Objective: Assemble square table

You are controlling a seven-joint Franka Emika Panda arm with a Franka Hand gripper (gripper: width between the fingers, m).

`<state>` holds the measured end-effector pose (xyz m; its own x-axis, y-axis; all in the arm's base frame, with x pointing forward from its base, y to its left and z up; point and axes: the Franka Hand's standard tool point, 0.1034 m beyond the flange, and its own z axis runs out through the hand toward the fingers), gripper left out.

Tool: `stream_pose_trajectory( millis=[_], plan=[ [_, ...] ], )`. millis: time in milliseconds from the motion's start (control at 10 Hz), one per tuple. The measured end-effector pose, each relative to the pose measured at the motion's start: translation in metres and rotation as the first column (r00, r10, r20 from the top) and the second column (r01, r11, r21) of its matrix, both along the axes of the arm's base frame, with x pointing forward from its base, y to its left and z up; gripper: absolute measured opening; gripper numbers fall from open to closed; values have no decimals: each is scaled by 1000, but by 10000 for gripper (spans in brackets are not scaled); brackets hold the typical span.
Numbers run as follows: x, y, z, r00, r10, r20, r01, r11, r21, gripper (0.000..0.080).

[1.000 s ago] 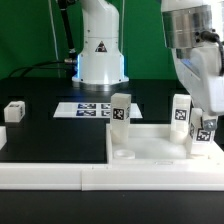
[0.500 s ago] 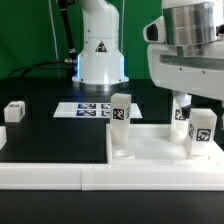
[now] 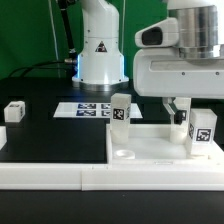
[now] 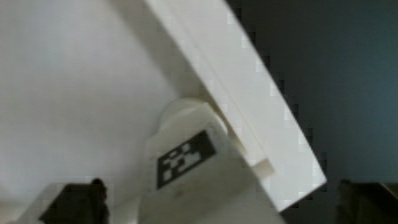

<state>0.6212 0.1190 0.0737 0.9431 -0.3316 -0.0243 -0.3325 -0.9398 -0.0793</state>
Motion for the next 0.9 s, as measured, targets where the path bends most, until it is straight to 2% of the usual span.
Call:
stream_pose_trajectory(
  millis=[100, 200, 400, 600, 800, 900],
  plan=[
    [2, -3, -2, 978, 207, 18, -206, 978, -45, 649],
    [3, -2, -2, 958, 285, 32, -283, 957, -63, 649],
    [3, -2, -3, 969, 244, 32, -242, 969, -57, 635],
    [3, -1, -3, 989, 146, 29, -144, 988, -48, 284],
    [3, -1, -3, 1000, 20, 24, -19, 999, -43, 287],
    [3, -1, -3, 992, -124, 19, 125, 992, -37, 288]
  ],
)
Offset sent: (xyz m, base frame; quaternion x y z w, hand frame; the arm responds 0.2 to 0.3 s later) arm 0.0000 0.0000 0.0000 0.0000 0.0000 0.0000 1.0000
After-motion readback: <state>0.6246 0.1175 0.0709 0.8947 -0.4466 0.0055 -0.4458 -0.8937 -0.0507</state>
